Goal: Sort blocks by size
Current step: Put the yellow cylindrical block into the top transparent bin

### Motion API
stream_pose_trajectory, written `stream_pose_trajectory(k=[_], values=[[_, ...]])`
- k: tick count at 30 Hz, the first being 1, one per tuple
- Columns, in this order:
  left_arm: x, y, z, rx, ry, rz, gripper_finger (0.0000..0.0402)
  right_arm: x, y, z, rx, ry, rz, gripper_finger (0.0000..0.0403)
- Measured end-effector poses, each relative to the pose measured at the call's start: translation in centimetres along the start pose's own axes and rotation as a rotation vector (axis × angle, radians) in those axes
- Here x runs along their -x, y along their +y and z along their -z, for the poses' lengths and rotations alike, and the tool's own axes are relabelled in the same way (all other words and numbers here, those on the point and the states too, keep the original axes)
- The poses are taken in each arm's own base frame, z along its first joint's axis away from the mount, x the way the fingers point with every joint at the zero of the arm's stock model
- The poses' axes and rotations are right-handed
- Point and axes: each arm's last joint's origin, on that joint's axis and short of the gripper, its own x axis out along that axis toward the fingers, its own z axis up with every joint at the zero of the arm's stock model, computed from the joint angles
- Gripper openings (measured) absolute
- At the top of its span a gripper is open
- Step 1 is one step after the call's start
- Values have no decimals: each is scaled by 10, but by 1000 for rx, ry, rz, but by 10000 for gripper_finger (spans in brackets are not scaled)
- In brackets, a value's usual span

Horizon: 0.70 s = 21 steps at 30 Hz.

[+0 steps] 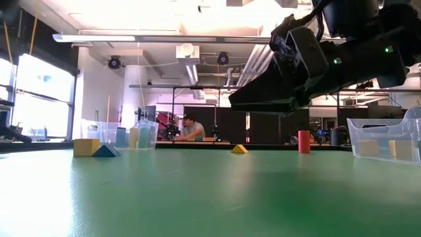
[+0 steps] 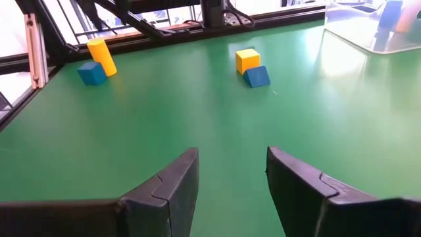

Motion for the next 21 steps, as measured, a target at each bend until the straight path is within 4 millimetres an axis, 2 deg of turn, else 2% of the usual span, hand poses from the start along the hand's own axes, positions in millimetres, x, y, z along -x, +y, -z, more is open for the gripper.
stream_pose_trajectory(k=[3,8,11,17,21], values=[[-1,-1,17,73,21,14,192,0,0,0,0,0,0,169],[0,-6,39,183,180,53,192,0,0,0,0,0,0,169],[0,-9,49,218,218,86,192,0,0,0,0,0,0,169],[1,-13,52,260,202,132,192,0,0,0,6,0,0,169],[2,-19,50,209,203,201,192,0,0,0,15,0,-1,169]])
